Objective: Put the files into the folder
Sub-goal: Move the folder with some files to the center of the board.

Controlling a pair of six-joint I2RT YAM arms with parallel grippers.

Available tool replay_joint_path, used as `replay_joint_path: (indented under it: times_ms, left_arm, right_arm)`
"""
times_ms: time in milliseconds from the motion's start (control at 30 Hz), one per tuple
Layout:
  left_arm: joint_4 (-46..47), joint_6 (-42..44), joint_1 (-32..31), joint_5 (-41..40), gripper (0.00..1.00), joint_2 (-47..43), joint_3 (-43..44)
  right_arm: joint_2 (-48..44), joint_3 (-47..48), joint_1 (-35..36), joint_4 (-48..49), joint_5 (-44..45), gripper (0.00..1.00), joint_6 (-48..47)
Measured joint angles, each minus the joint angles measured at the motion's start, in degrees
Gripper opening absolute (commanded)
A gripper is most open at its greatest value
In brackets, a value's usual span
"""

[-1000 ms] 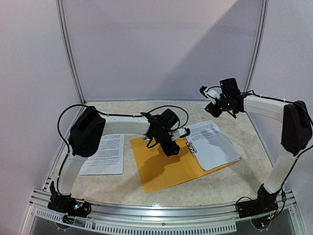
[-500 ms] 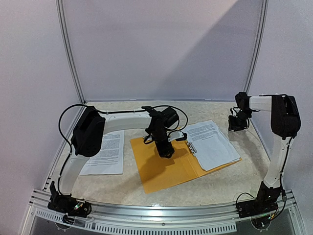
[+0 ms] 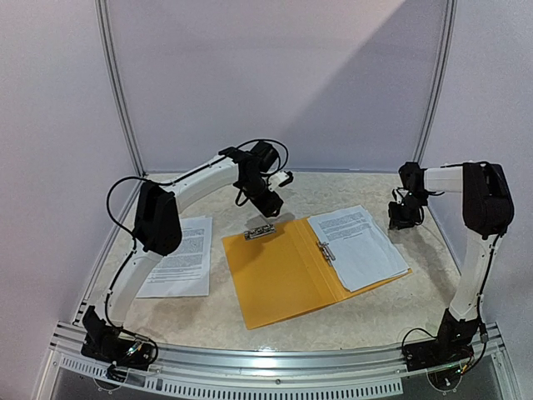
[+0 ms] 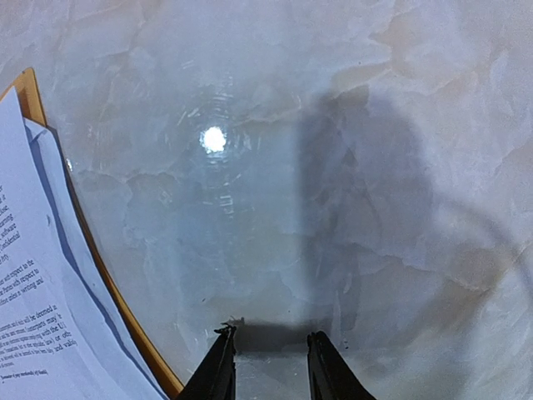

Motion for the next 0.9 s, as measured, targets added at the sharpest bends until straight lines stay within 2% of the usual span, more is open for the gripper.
replay_joint_path:
  times_ms: [167,267,467,600,900]
  left_arm:
    - [2.1,-1.8,0.0,-2.4,0.64,9.7,8.5]
    - [4.1,-2.2,-0.2,-4.0,0.62,11.0,11.0]
    - [5.6,-2.4,-0.1,-6.5,0.61,11.1,11.4]
    - [5.6,-1.0,-0.5,-6.2,0.62,11.0,10.5]
    - [7.3,3.3,-5.1,-4.4,0.62,5.7,0.2]
  right_arm:
    - [-0.9,-1.7,0.0,1.6,0.1,0.26,0.0]
    - [-1.7,-3.1,0.1,2.6,0.2,0.23,0.1]
    - [-3.1,-5.2,0.3,3.0,0.3,0.22,0.5]
    - [-3.2,-5.3,0.4,2.8,0.3,0.22,0.9]
    - [-3.4,-5.3,1.6,0.7,0.1,0.22,1.4]
